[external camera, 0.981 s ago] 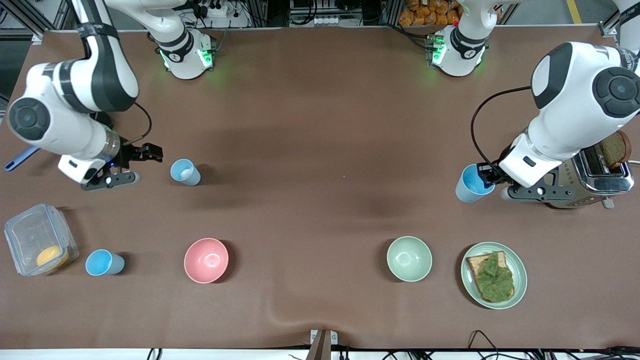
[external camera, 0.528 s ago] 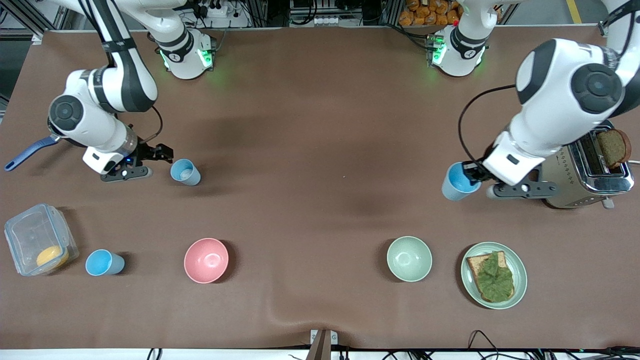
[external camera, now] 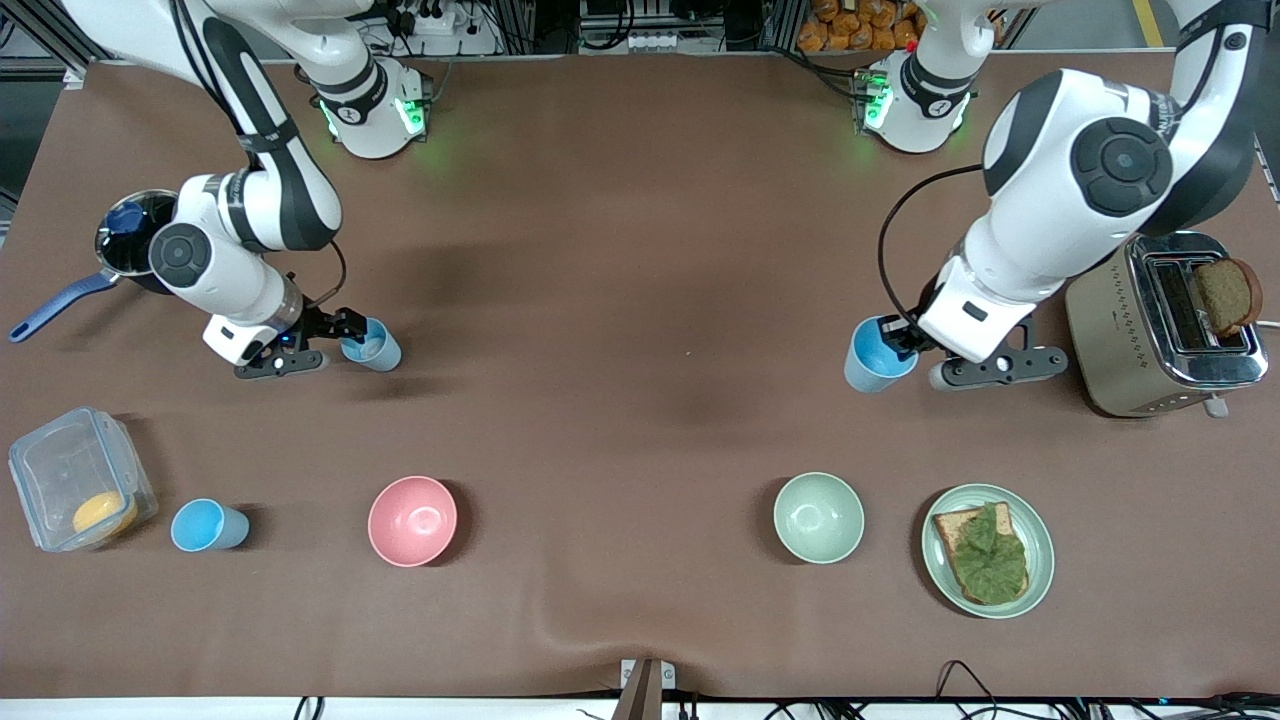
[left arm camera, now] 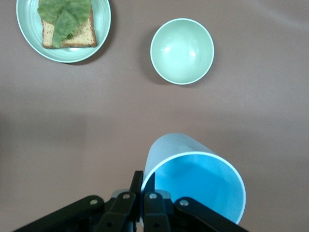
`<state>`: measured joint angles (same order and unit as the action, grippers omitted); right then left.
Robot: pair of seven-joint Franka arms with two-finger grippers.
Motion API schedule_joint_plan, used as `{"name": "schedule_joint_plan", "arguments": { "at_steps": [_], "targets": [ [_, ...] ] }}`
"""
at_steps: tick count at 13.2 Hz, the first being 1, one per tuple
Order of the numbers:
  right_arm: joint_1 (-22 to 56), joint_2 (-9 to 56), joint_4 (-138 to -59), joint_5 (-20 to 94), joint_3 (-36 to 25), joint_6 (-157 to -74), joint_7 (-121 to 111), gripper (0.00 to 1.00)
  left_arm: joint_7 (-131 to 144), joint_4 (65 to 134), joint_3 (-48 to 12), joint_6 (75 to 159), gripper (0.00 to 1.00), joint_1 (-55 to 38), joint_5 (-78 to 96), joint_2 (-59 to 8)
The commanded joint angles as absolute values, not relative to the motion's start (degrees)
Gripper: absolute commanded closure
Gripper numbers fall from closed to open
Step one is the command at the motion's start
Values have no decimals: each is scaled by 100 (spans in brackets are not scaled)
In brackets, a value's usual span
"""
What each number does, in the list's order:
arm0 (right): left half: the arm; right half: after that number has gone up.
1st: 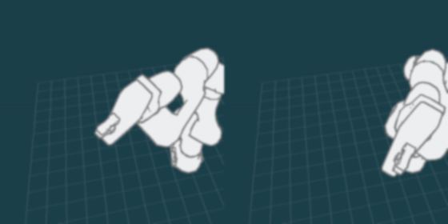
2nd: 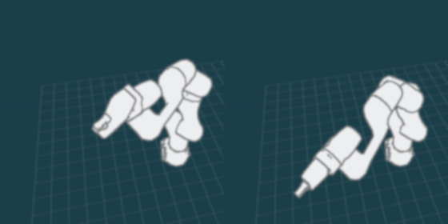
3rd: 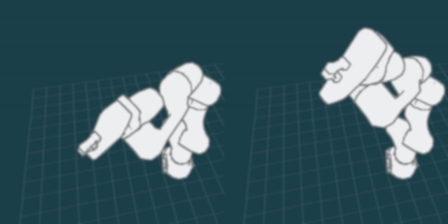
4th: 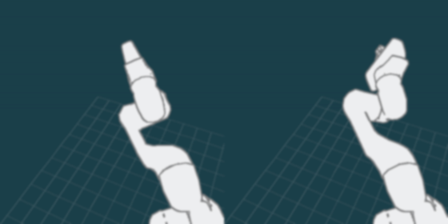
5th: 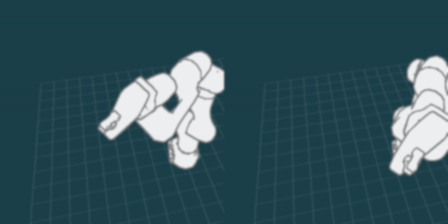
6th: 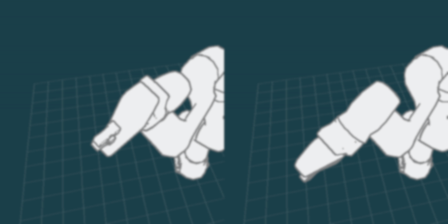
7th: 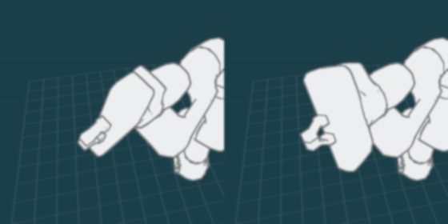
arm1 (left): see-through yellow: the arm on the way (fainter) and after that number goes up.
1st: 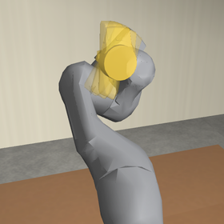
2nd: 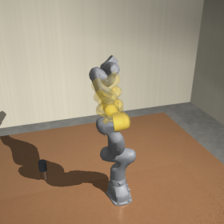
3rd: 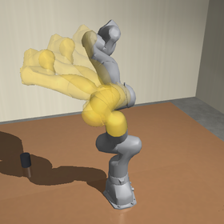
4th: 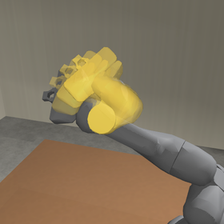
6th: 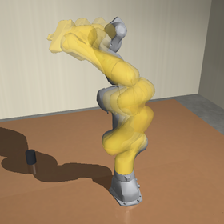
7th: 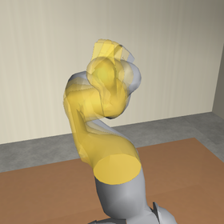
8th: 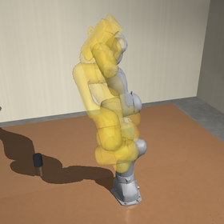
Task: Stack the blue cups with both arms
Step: 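Carry both blue cups toward the table middle with both grippers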
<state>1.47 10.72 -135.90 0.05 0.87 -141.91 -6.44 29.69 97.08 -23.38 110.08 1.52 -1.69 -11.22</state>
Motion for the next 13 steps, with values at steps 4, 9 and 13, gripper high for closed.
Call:
{"name": "schedule_joint_plan", "arguments": {
  "at_steps": [4, 9, 13],
  "targets": [
    [289, 1107, -13588, 814, 149, -14142, -606, 100, 3602, 9431, -2364, 10898, 100, -114, -141, -1353],
    [387, 1081, -13518, 896, 176, -13967, -589, 100, 3709, 9360, -2356, 10916, 100, -236, -35, -1424],
    [588, 1002, -12703, 993, 176, -12739, -152, 100, 3744, 9369, -2355, 10977, 100, -272, -88, -1547]
  ]
}}
